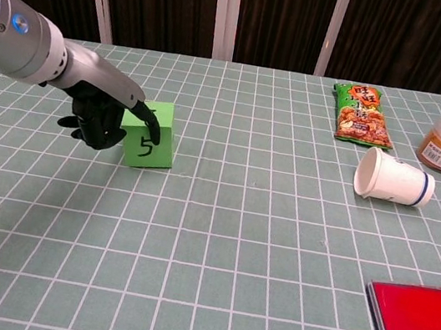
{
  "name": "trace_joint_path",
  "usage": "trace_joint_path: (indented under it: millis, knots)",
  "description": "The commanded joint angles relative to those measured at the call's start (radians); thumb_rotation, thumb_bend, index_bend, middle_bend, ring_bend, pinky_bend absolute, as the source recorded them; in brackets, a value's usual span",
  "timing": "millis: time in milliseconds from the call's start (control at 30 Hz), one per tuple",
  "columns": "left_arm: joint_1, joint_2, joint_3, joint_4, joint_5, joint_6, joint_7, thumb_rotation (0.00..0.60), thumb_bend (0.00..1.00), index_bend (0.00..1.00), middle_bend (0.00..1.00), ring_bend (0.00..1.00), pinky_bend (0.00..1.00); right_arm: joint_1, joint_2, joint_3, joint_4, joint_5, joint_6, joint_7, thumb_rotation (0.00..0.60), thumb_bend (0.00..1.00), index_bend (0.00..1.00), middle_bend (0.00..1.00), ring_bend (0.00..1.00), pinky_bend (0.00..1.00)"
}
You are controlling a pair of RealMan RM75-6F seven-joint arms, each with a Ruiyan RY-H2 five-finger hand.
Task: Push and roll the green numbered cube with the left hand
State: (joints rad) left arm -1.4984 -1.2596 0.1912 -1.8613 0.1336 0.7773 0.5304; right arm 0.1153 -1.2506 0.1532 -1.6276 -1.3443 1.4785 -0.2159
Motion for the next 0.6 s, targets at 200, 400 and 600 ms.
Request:
trace_joint_path:
  millis: [200,400,600]
  knots:
    - [-0.009,-0.042,-0.016,0.030,-0.017,0.037,0.033,0.600,0.95,0.14,0.82,0.70,0.73,0.001,-0.001,0.000,0.002,0.004,-0.003,-0.003,0.600,0.04,0.07,0.00,0.02,0.00]
    - [-0.015,-0.070,-0.028,0.053,-0.036,0.080,0.068,0.600,0.95,0.14,0.82,0.70,0.73,0.002,0.000,0.001,0.001,0.009,-0.007,-0.006,0.600,0.04,0.07,0.00,0.02,0.00]
    - [-0.018,-0.093,-0.040,0.087,-0.057,0.112,0.104,0.600,0.95,0.15,0.82,0.70,0.73,0.003,-0.001,0.001,0.002,0.014,-0.010,-0.010,0.600,0.05,0.07,0.00,0.02,0.00]
